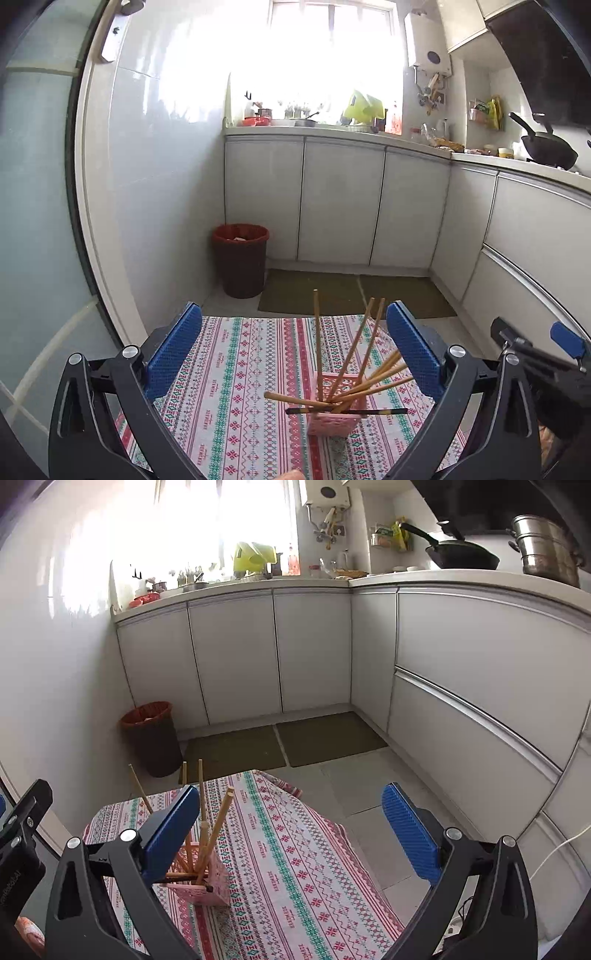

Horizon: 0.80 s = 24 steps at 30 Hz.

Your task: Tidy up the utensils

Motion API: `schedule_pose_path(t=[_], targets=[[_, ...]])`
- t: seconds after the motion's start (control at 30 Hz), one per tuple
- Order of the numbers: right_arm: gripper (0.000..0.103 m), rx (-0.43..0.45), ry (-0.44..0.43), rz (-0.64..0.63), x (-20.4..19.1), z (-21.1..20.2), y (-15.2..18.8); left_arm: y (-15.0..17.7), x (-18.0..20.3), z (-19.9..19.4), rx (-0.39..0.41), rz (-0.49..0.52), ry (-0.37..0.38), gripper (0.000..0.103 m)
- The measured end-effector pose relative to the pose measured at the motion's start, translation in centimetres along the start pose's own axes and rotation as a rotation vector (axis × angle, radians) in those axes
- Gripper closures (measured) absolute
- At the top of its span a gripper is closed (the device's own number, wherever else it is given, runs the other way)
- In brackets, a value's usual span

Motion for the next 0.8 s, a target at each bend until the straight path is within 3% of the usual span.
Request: schedule_pose_path(t=[0.17,0.4,0.8], targets=[[0.007,-0.051,0.018,0.023,1.8,-0.8,2.5,1.9,1.8,-0.5,-0.062,0.044,-0.029,0.007],[0.007,-0.036,0.059,0.039,3.6,-2.4,3.8,3.3,2.8,-1.1,-0.087,0.063,-0.044,0.007],[0.007,-0.042,0.041,0.090,6.0,-3.3,3.8,3.5,4.7,-2.1,-0.064,0.113,-0.052,0.007]])
Point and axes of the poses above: each gripper's, at about its wrist camera, not at the fingertips, and z roughly the way its jaws point, x to its right, y to its underside, the point moved 5 cm from there along z, roughly the way its jaws point, and after that the axes turned 15 degrees about -x, right-handed, at the moved point
